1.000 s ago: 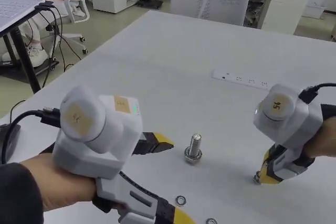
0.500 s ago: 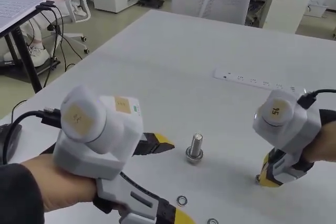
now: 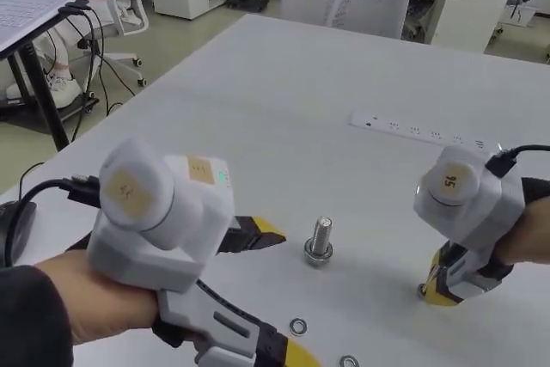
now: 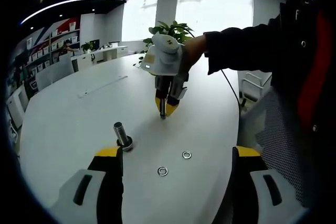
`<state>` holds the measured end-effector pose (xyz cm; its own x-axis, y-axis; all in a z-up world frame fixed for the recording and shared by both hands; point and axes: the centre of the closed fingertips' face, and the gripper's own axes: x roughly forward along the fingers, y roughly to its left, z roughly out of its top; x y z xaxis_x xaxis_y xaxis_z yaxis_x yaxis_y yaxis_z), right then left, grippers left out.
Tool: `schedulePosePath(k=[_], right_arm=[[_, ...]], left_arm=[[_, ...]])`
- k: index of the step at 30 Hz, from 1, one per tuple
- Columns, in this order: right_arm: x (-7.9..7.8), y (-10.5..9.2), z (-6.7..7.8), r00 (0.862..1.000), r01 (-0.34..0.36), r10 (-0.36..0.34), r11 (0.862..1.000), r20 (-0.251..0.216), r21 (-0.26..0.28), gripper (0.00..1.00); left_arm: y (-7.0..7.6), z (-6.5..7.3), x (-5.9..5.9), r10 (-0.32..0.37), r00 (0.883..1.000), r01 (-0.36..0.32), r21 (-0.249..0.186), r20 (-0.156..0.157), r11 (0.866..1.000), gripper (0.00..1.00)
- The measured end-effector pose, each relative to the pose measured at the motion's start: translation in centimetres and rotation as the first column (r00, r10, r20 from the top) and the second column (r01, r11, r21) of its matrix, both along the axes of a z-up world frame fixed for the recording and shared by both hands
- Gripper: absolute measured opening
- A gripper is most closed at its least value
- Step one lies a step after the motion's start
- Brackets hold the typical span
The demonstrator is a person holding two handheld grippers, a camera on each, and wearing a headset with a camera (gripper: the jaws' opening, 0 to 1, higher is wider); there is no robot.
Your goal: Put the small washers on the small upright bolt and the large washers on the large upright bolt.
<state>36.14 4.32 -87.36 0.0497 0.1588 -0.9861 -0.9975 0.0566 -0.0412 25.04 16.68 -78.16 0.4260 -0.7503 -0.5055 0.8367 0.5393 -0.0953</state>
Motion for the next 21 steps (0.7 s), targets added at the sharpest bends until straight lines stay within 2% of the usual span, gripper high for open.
schedulePosePath(k=[12, 21], right_arm=[[0.2, -0.6, 0.5, 1.0, 0.023, -0.023, 1.0, 0.009, 0.013, 0.23], [-0.1, -1.3, 0.8, 0.999, 0.046, -0.046, 0.999, 0.011, 0.017, 0.24]], left_arm=[[-0.1, 0.0, 0.0, -0.003, 1.0, 0.003, 0.001, 0.001, 1.0, 0.85], [-0.1, 0.1, 0.1, -0.004, 1.0, 0.004, 0.0, 0.005, 1.0, 0.85]])
